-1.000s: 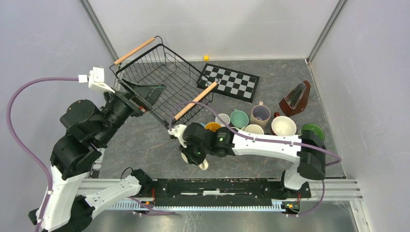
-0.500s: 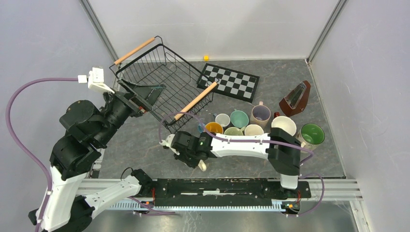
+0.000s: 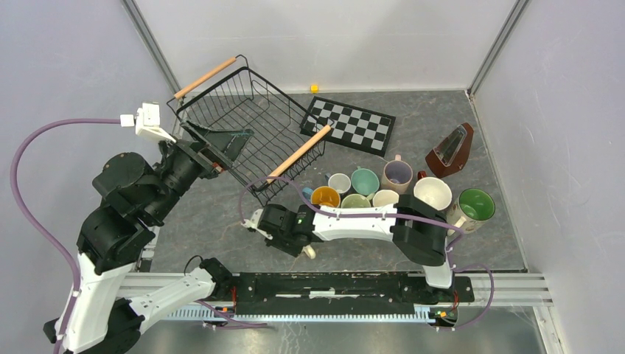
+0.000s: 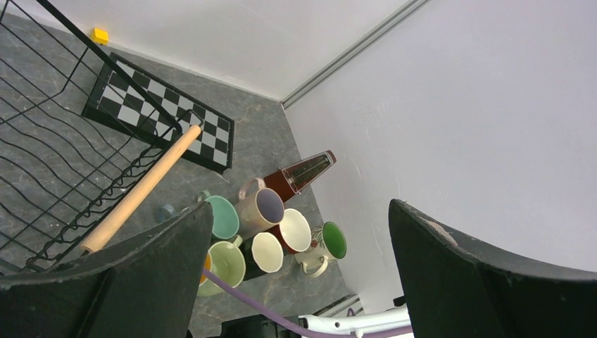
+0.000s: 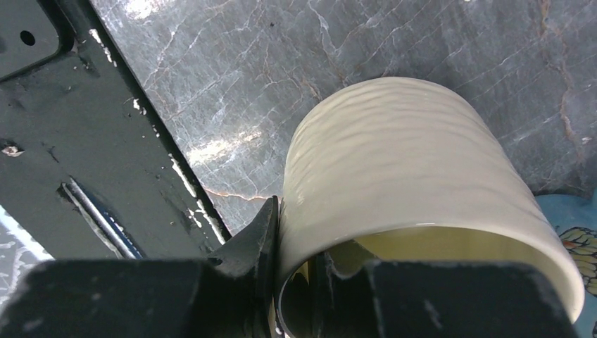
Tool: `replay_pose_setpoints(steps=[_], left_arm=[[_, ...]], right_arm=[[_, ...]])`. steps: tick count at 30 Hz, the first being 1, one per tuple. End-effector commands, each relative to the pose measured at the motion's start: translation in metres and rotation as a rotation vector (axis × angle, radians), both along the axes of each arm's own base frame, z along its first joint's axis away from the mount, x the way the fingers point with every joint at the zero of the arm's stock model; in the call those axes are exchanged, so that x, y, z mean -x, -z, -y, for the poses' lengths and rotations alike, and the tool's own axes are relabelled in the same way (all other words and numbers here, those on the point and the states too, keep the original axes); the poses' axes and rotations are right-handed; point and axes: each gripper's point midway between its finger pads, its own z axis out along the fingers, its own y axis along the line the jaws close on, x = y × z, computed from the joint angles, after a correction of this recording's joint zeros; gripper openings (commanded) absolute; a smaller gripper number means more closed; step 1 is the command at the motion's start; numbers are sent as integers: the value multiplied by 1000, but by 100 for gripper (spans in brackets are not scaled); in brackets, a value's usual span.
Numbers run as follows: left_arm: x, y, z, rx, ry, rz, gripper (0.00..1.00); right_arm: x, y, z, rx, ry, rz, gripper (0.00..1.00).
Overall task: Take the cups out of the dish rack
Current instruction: Place the cup at the center of the board, then reset both arms
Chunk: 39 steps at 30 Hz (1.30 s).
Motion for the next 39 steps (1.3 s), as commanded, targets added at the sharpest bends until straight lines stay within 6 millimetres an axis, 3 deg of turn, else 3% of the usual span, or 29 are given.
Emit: replay_pose_setpoints(steps=[1, 8, 15, 22, 29, 39], left_arm=[[-4, 4, 0, -40, -8, 14, 100], [-5, 6, 4, -42, 6, 8, 100], [-5, 11, 7, -44, 18, -5, 100], [-5, 12, 9, -45, 22, -8, 100], [-5, 10, 9, -47, 26, -2, 100], [0, -3, 10, -40, 50, 34, 100]], right_arm=[[-16, -21, -22, -61, -23, 84, 4], [-24, -15, -19, -32, -33, 117, 12], [-42, -19, -13, -6, -12, 177, 32], [-44, -31, -10, -9, -14, 195, 55], [-42, -69, -10, -83, -10, 204, 69], [-34, -159, 0, -313, 22, 228, 98]])
